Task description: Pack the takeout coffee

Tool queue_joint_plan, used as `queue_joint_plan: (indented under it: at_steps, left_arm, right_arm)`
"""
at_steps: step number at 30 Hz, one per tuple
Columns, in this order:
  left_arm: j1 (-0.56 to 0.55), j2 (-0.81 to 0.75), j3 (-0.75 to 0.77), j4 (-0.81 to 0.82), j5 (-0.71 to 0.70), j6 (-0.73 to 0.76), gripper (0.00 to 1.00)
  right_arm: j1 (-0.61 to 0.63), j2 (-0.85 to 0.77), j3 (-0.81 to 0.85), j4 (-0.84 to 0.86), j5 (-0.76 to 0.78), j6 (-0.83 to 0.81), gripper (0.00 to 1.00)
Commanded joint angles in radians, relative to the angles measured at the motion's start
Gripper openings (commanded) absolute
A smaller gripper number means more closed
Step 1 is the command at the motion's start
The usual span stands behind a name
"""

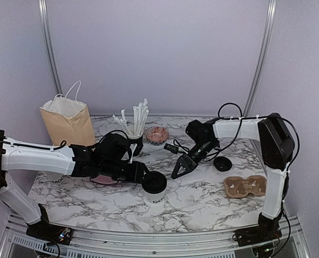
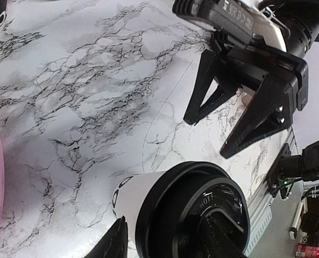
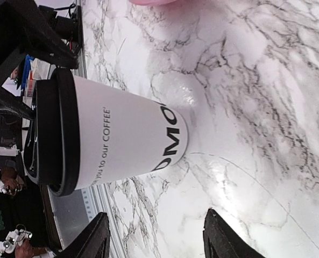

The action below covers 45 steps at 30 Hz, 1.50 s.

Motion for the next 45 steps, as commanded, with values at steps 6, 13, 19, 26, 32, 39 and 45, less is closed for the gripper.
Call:
queue_joint_plan:
  at_steps: [6, 13, 19, 26, 32, 39, 45]
  left_arm:
    - [-0.012, -0.079, -0.055, 0.02, -0.051, -0.068, 0.43]
    - [-0.017, -0.037, -0.044, 0.043, -0.052, -0.08, 0.4]
    - [-0.02, -0.028, -0.062, 0.044, -0.055, -0.106, 0.35]
    - [-0.02, -0.025, -0.081, 0.044, -0.054, -0.109, 0.31]
    - [-0.02, -0.011, -0.088, 0.044, -0.042, -0.108, 0.29]
    - [-0.02, -0.014, -0.098, 0.037, -0.058, -0.106, 0.27]
    - [-0.02, -0.053, -0.071, 0.016, -0.074, -0.068, 0.28]
  right_arm:
    - [0.006, -0.068, -0.024, -0.011, -0.101, -0.054, 0.61]
    - [0.124, -0.077, -0.025, -0.022, -0.089, -0.057, 0.64]
    - [0.135, -0.02, 0.019, -0.025, -0.085, -0.029, 0.64]
    - [0.122, 0.034, 0.047, -0.02, -0.12, 0.011, 0.61]
    - [0.099, 0.077, 0.024, 0.02, -0.11, 0.077, 0.59]
    - [0.024, 0.154, 0.0, 0.064, 0.059, 0.12, 0.54]
    - [-0.006, 0.115, 0.075, 0.0, -0.017, 0.03, 0.53]
